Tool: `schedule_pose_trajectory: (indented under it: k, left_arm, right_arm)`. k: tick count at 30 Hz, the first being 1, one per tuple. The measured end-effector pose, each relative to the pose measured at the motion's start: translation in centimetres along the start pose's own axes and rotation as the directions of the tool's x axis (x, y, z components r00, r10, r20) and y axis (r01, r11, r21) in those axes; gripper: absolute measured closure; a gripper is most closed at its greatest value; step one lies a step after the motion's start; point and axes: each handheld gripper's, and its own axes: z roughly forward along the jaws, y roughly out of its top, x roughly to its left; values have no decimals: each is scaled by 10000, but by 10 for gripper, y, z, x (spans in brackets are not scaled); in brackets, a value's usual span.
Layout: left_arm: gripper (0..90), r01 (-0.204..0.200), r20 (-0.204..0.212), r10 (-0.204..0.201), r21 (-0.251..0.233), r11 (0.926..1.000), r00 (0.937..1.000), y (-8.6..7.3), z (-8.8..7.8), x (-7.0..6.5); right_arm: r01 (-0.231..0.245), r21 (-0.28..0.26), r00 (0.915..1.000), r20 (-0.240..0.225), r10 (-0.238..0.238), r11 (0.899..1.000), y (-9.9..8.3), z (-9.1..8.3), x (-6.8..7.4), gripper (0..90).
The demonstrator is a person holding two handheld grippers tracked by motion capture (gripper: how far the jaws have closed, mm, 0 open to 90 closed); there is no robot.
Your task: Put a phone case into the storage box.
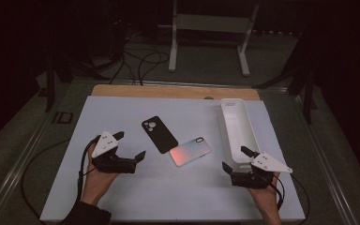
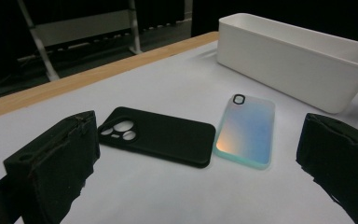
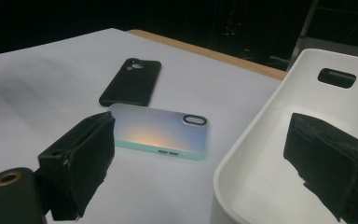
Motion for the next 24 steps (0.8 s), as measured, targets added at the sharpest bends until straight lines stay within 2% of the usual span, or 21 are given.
schedule_pose_trajectory:
  k: [8,24]
  left_arm:
    - [0,-321,227,316,219,9992,9992,5,19,-6]
    - [0,-423,508,405,350,9985,9979,13,45,-10]
  right_arm:
    - [20,-1,10000,-16,-20,10000,0,0,-1,88]
    - [-13,-11,10000,15,13,10000,1,-2,-2,88]
